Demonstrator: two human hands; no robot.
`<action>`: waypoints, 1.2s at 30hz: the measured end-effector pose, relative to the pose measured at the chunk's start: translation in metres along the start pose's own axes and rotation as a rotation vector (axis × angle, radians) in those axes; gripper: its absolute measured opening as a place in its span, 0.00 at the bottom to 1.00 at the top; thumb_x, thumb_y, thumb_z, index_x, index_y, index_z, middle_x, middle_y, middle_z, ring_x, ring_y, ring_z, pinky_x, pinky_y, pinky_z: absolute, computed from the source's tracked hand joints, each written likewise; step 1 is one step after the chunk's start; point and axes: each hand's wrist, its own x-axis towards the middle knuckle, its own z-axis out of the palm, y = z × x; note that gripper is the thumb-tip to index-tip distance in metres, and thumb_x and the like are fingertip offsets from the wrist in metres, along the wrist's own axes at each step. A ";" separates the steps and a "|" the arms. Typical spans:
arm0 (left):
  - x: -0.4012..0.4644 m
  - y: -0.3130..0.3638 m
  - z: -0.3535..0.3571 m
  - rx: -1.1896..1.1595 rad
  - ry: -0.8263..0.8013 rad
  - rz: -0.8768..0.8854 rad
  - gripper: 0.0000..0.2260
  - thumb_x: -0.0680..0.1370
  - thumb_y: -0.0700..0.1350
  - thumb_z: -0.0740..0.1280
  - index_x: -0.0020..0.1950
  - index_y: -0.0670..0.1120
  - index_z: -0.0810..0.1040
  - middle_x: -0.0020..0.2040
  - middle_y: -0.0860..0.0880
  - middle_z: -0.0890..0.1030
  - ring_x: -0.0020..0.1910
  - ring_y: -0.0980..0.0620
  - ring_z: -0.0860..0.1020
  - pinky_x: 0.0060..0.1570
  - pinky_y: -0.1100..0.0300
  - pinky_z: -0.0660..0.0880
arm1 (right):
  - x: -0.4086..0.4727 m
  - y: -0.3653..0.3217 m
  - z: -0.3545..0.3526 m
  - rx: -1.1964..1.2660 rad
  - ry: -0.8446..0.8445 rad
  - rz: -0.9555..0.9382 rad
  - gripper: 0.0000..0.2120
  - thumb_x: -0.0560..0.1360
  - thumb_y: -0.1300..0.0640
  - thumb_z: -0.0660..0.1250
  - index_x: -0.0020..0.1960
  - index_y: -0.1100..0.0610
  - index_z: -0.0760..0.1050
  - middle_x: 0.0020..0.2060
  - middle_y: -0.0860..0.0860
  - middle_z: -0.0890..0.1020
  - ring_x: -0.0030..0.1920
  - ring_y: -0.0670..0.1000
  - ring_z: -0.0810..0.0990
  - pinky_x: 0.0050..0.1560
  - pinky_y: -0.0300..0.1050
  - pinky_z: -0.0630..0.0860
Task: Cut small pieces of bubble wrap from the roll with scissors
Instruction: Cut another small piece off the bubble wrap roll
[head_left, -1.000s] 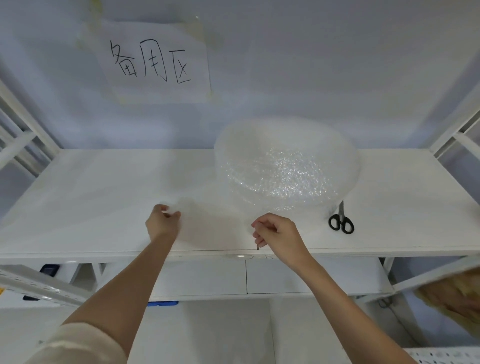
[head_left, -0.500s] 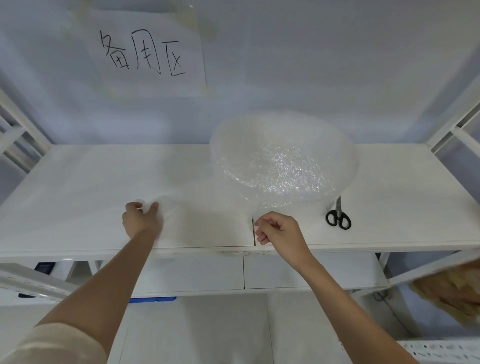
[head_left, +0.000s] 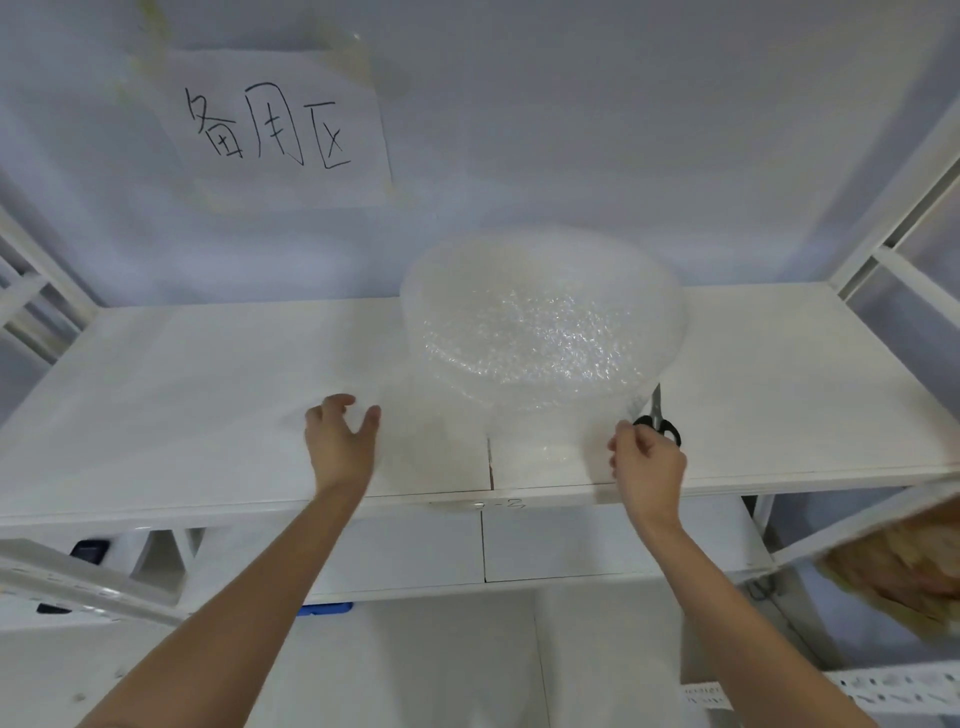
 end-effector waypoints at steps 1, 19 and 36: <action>-0.011 0.007 0.007 -0.006 -0.041 0.037 0.15 0.77 0.47 0.69 0.61 0.41 0.75 0.59 0.40 0.74 0.58 0.42 0.74 0.58 0.56 0.69 | 0.010 0.006 -0.007 -0.057 0.040 0.004 0.18 0.74 0.53 0.60 0.31 0.63 0.72 0.30 0.58 0.78 0.30 0.55 0.74 0.37 0.48 0.73; -0.093 0.069 0.066 -0.202 -0.399 0.075 0.14 0.78 0.50 0.69 0.62 0.49 0.76 0.51 0.53 0.81 0.48 0.56 0.79 0.39 0.74 0.73 | 0.072 0.026 -0.033 -0.759 -0.070 0.070 0.17 0.76 0.49 0.65 0.51 0.64 0.72 0.49 0.57 0.68 0.40 0.60 0.73 0.41 0.49 0.69; -0.098 0.070 0.063 -0.343 -0.582 -0.145 0.08 0.76 0.43 0.71 0.55 0.48 0.80 0.47 0.43 0.84 0.43 0.48 0.78 0.48 0.51 0.76 | 0.056 0.025 -0.078 0.233 -0.245 0.420 0.10 0.75 0.58 0.69 0.41 0.65 0.79 0.37 0.56 0.81 0.38 0.52 0.81 0.51 0.45 0.80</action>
